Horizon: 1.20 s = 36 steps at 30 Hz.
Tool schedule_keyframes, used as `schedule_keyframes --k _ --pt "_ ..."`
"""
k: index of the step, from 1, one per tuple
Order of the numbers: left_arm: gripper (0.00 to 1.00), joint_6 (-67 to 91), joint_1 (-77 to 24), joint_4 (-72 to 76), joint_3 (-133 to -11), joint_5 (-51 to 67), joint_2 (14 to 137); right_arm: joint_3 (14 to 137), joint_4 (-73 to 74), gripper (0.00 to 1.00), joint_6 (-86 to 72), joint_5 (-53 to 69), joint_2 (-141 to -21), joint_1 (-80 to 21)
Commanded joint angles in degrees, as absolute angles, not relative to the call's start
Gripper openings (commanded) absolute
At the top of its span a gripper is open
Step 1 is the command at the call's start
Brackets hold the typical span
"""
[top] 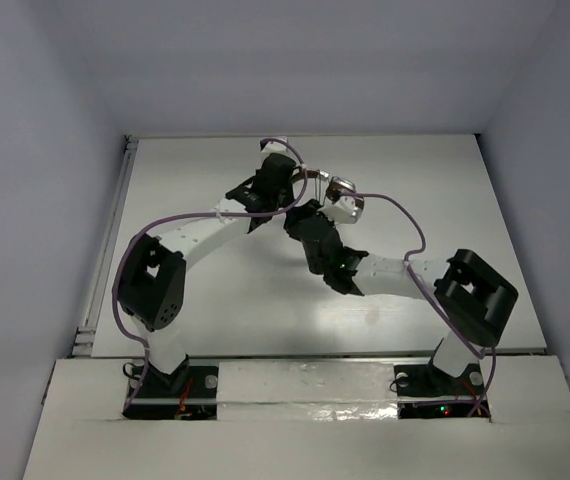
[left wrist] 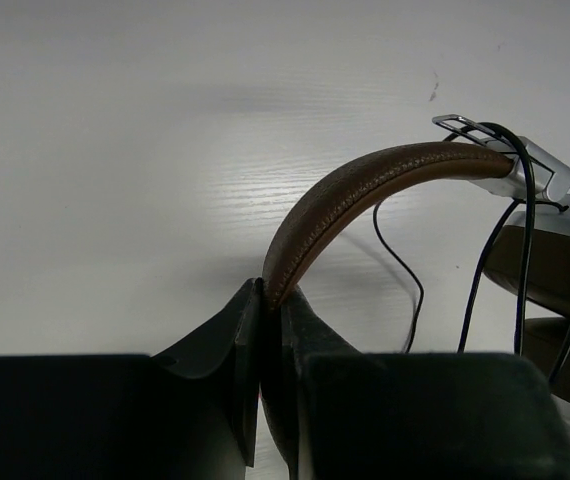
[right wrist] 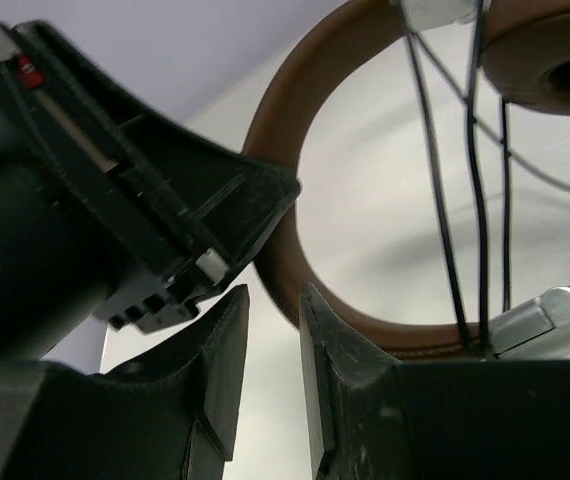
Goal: Wrap the headphones
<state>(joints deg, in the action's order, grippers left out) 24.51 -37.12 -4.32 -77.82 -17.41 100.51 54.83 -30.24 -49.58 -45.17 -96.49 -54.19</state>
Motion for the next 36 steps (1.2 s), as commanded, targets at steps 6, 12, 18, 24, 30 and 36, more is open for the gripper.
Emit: schedule_keyframes --k 6,12,18,24,30,36 --pt "0.00 27.60 -36.04 3.68 -79.99 -14.41 100.54 53.88 -24.70 0.34 -45.79 -37.63 -88.87 -54.84" --pt "0.00 27.60 -35.42 5.97 -79.54 -15.29 103.44 50.72 -22.41 0.53 -44.21 -34.11 -82.19 -54.84" --pt "0.00 27.86 -34.89 8.09 -82.08 -15.38 108.89 46.85 -17.85 0.66 -43.24 -31.82 -73.85 -54.84" --pt "0.00 25.23 -34.89 9.93 -85.08 -17.75 113.99 39.22 -14.94 0.69 -42.28 -33.40 -63.30 -54.84" --pt "0.00 22.94 -34.89 10.90 -87.45 -19.60 119.35 33.32 -14.77 0.66 -41.13 -31.11 -52.13 -54.84" --pt "0.18 23.03 -34.89 11.16 -86.40 -19.42 120.77 32.43 -11.17 0.21 -39.12 -31.11 -47.30 -54.84"
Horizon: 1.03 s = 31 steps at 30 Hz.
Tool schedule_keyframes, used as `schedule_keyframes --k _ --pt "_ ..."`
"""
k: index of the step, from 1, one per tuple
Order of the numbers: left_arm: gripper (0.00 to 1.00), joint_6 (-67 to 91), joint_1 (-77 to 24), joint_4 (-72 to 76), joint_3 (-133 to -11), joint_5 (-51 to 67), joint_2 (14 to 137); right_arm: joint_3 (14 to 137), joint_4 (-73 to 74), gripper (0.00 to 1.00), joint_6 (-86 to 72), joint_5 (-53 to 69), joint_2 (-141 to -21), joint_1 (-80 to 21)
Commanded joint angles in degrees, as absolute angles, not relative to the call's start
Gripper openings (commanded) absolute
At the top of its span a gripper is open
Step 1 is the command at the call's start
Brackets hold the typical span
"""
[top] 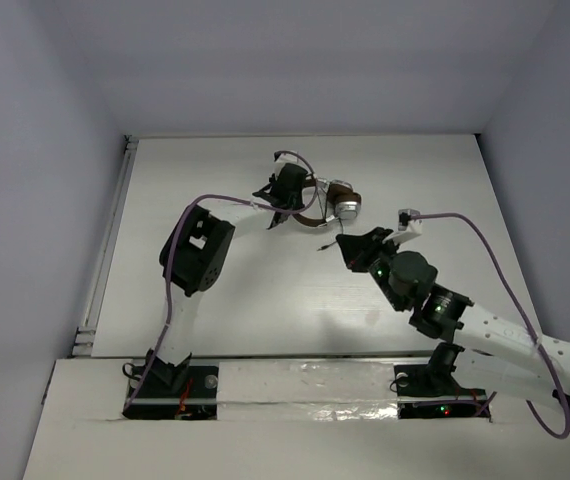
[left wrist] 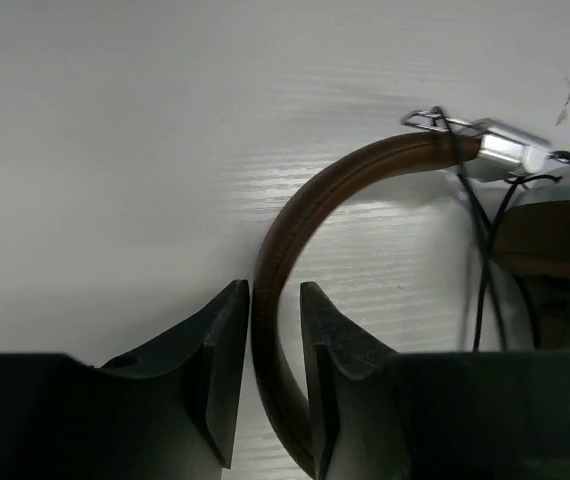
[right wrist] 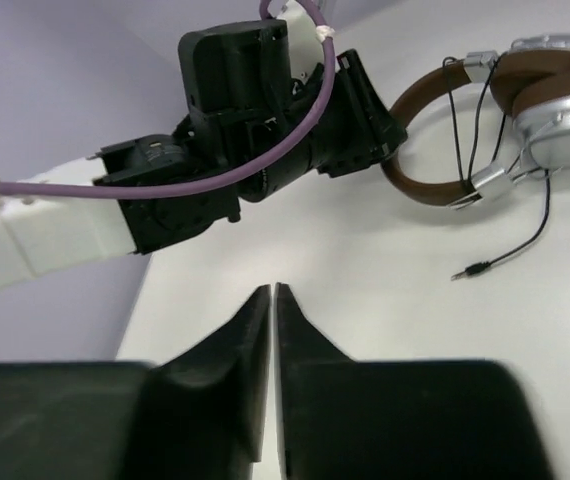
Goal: Wrap the headphones
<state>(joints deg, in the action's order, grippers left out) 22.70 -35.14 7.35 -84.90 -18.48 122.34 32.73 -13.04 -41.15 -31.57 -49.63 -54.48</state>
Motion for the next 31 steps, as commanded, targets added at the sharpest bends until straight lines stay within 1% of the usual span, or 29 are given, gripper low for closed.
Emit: schedule_keyframes --k 1,2,3,4,6,7,9,10,12,13,14,15,16,18,19,21,22,23,24,27,31 --pt "0.26 23.03 -34.37 11.95 -85.27 -19.34 120.07 32.61 -10.55 0.05 -39.02 -31.64 -46.50 -54.84" --pt "0.30 23.46 -34.37 13.69 -82.73 -19.42 117.88 32.87 -9.07 0.02 -38.94 -32.08 -45.62 -54.84" --pt "0.33 23.81 -34.37 14.41 -81.40 -19.51 116.47 32.87 -8.62 0.01 -38.59 -32.25 -44.57 -54.84" --pt "0.39 23.99 -34.37 15.20 -80.08 -19.51 115.24 32.96 -8.09 0.01 -38.24 -32.69 -42.30 -54.84" --pt "0.45 24.87 -34.37 16.61 -76.65 -20.12 110.58 33.83 -5.90 0.03 -37.27 -33.31 -39.91 -54.84" --pt "0.53 24.96 -34.37 17.48 -75.25 -20.04 108.91 34.10 -5.19 0.07 -37.00 -33.75 -37.47 -54.84" --pt "0.60 25.66 -34.37 19.24 -71.82 -20.56 103.03 34.71 -3.09 0.13 -36.04 -34.36 -35.08 -54.84" --pt "0.67 26.01 -34.37 19.42 -70.94 -20.91 101.09 35.67 -2.38 0.22 -35.77 -34.97 -33.94 -54.84" --pt "0.68 26.63 -34.37 19.77 -67.86 -22.15 93.98 36.56 -0.27 0.32 -34.72 -35.33 -30.60 -54.84" --pt "0.69 27.41 -34.37 20.30 -66.37 -22.24 91.52 37.52 -0.18 0.39 -34.54 -35.68 -29.54 -54.84" --pt "0.69 27.86 -34.37 21.35 -65.05 -21.89 86.10 37.88 2.43 0.43 -34.28 -35.77 -27.62 -54.84" --pt "0.70 28.21 -34.37 21.62 -62.43 -21.71 83.35 38.23 3.07 0.46 -33.67 -36.03 -26.55 -54.84" --pt "0.80 28.73 -34.37 21.97 -61.10 -21.53 80.97 38.58 3.60 0.51 -33.31 -36.82 -25.67 -54.84" --pt "0.82 29.27 -34.89 21.27 -57.84 -20.75 74.11 39.46 5.79 0.56 -32.44 -38.40 -23.31 -54.84" --pt "0.83 29.44 -34.89 20.40 -57.14 -20.05 72.35 39.72 6.50 0.62 -32.43 -40.41 -22.68 -54.84" --pt "0.83 29.71 -34.89 17.32 -54.95 -18.38 67.34 39.82 8.16 0.69 -32.17 -42.96 -20.75 -54.84" --pt "0.83 29.71 -34.89 16.27 -54.24 -17.76 66.02 39.64 8.61 0.83 -32.34 -46.11 -20.13 -54.84" --pt "0.83 29.71 -34.89 14.69 -53.45 -17.06 63.13 39.29 8.87 0.94 -32.52 -47.62 -19.60 -54.84" --pt "0.84 29.79 -34.89 14.07 -51.61 -16.88 61.71 38.59 9.05 1.00 -32.69 -48.94 -19.16 -54.84" --pt "0.83 29.97 -34.89 13.27 -47.48 -16.26 55.91 37.79 8.79 1.00 -33.05 -52.99 -18.28 -54.84" --pt "0.83 30.32 -34.89 11.78 -45.97 -15.91 52.04 37.88 6.86 1.00 -32.70 -52.04 -18.98 -54.84"
